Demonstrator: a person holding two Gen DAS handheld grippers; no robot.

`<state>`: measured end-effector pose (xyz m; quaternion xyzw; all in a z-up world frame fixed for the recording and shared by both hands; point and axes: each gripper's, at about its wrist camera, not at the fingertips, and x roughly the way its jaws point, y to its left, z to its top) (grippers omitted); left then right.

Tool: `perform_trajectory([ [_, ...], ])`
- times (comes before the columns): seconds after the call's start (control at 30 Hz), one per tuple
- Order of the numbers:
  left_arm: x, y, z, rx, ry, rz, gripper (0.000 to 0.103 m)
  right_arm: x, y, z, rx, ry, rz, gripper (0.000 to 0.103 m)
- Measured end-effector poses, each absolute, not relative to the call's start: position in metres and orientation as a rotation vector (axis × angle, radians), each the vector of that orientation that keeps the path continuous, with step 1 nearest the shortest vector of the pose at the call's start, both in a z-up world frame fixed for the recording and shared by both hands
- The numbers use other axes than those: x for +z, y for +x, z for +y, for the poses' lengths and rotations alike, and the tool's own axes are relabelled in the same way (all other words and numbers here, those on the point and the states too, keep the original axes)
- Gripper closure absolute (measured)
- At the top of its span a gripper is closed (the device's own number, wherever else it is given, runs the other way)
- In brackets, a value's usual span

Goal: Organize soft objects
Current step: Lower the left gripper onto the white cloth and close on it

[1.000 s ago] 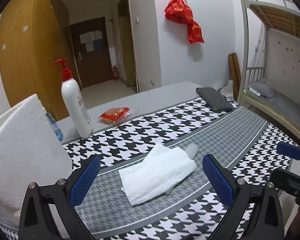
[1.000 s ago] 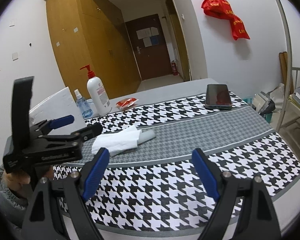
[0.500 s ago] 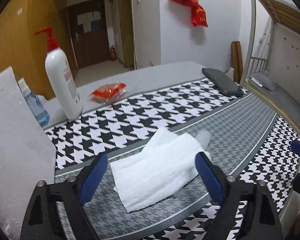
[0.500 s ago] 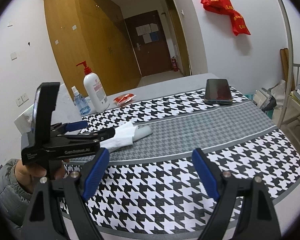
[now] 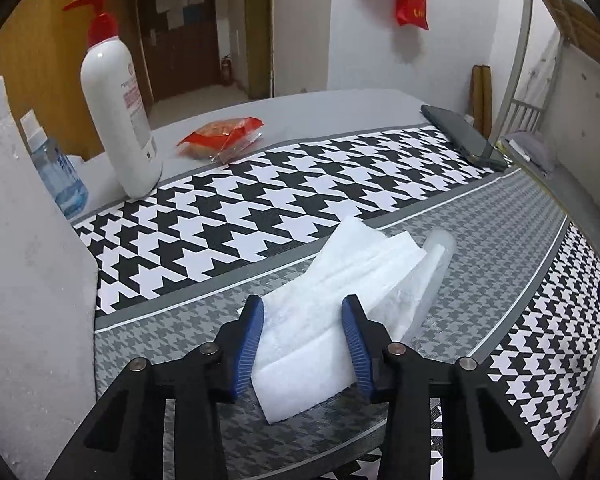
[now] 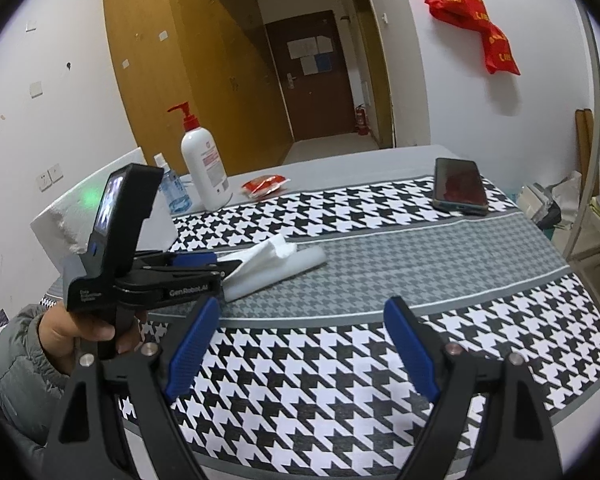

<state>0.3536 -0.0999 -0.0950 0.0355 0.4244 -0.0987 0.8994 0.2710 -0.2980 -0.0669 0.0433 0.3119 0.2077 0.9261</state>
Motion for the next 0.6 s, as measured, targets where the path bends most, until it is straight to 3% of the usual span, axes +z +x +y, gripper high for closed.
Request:
perform_trajectory([
  [0.1,-0.095,0.353,-0.102,-0.227,0.092,0.874,0.088,-0.066,0.273,-0.294,0.432,0.077,0.652,0.016],
  [0.17,-0.095,0.352,-0.105,-0.235,0.104,0.872,0.093,-0.066,0.274,-0.289,0.436,0.067,0.661,0.016],
  [0.6,-0.066,0.328,-0.068,-0.224,-0.009,0.712,0.095,-0.062,0.290,-0.250,0.453,-0.006,0.702,0.015],
])
